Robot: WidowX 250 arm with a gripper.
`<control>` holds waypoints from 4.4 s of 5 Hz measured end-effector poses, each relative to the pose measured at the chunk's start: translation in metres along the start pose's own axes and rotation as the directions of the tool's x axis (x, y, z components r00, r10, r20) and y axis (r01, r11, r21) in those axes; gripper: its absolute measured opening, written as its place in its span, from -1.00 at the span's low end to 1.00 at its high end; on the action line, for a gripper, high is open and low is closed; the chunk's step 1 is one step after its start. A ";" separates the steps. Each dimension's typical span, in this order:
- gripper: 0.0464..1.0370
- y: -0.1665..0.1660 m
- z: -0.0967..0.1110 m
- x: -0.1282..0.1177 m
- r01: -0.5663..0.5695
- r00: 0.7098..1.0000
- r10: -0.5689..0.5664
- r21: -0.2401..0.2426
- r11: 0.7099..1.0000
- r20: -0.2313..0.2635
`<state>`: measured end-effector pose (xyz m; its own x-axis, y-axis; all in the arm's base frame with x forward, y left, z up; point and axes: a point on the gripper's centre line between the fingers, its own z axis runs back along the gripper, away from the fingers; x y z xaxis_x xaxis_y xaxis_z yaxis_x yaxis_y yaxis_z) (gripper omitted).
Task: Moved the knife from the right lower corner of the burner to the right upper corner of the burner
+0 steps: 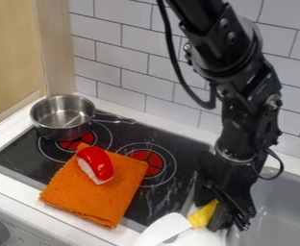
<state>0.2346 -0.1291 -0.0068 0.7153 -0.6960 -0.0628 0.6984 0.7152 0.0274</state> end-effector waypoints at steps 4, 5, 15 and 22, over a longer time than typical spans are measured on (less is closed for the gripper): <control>-0.11 0.009 0.044 -0.008 -0.047 0.988 0.045 -0.013 0.999 -0.148; -0.11 0.027 0.055 -0.003 0.088 0.975 -0.075 0.050 0.995 -0.210; 0.68 0.109 0.010 0.038 0.672 0.727 -0.663 -0.009 0.740 -0.181; 0.92 0.120 0.090 -0.065 -0.354 0.933 0.353 -0.001 0.935 -0.075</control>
<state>0.2738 -0.0035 0.0907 0.9117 -0.3917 -0.1242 0.3997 0.9154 0.0470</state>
